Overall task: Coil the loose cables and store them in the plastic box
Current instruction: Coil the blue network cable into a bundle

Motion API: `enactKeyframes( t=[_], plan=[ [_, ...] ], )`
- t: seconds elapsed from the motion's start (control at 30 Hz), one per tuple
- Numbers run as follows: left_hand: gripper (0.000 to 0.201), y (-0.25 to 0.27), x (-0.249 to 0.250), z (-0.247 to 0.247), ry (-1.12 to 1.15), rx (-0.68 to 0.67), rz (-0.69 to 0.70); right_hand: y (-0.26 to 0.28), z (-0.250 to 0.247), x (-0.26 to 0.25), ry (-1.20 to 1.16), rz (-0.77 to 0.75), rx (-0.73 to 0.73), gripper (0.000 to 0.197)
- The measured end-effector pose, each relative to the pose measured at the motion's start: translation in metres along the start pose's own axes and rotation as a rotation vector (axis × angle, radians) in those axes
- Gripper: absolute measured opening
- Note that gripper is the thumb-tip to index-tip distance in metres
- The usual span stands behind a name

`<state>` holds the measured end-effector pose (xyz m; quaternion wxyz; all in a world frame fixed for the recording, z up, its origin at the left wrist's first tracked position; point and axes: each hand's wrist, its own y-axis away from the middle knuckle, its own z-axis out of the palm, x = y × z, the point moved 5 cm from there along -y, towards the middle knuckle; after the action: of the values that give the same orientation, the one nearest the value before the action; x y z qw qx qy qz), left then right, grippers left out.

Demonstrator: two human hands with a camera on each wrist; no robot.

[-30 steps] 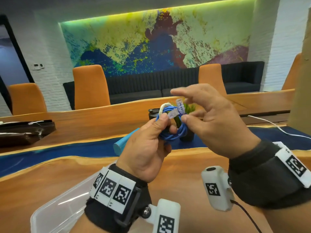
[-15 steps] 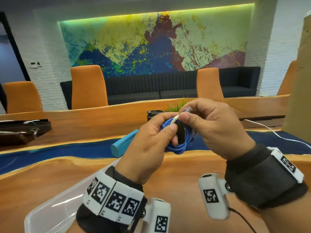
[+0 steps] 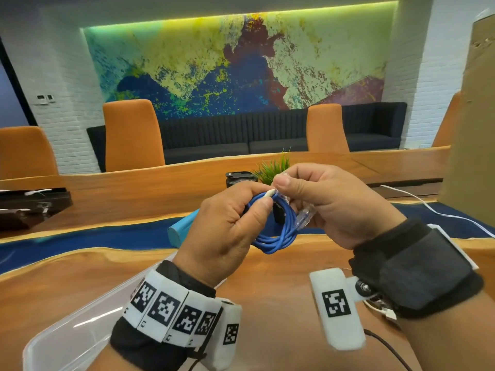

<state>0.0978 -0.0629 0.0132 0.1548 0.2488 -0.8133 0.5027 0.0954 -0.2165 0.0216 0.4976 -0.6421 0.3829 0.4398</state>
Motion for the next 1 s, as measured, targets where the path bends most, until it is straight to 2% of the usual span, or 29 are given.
enactKeyframes(
  t=[0.13,0.33,0.43,0.5,0.6,0.7,0.8,0.87,0.93,1.0],
  plan=[
    [0.029,0.002,0.005,0.004,-0.032,0.054,0.065,0.004,-0.003,-0.004,0.024,0.033,-0.038,0.05],
    [0.018,0.007,0.015,0.01,-0.204,0.126,0.153,0.011,-0.008,-0.022,0.17,-0.056,0.034,0.049],
    [0.018,0.004,0.019,0.01,-0.215,0.148,0.13,0.014,-0.01,-0.026,0.166,-0.074,0.052,0.052],
    [0.021,0.001,0.017,0.011,-0.156,0.114,0.036,0.014,-0.016,-0.023,0.188,-0.046,0.084,0.052],
    [0.033,-0.002,0.012,0.016,-0.026,0.007,-0.085,0.015,-0.041,-0.014,0.241,0.054,0.125,0.049],
    [0.042,-0.001,0.006,0.008,-0.015,0.011,-0.134,0.024,-0.08,-0.005,0.352,0.202,0.183,0.04],
    [0.036,-0.002,0.005,0.005,-0.064,-0.018,-0.146,0.037,-0.122,0.016,0.502,0.388,0.22,0.04],
    [0.03,-0.001,0.007,0.01,-0.084,-0.052,-0.162,0.045,-0.143,0.037,0.564,0.489,0.245,0.028],
    [0.03,0.001,0.012,0.016,-0.128,-0.116,-0.162,0.049,-0.154,0.058,0.591,0.571,0.282,0.022],
    [0.029,0.004,0.018,0.02,-0.191,-0.196,-0.151,0.05,-0.158,0.077,0.641,0.641,0.321,0.025]
  ],
)
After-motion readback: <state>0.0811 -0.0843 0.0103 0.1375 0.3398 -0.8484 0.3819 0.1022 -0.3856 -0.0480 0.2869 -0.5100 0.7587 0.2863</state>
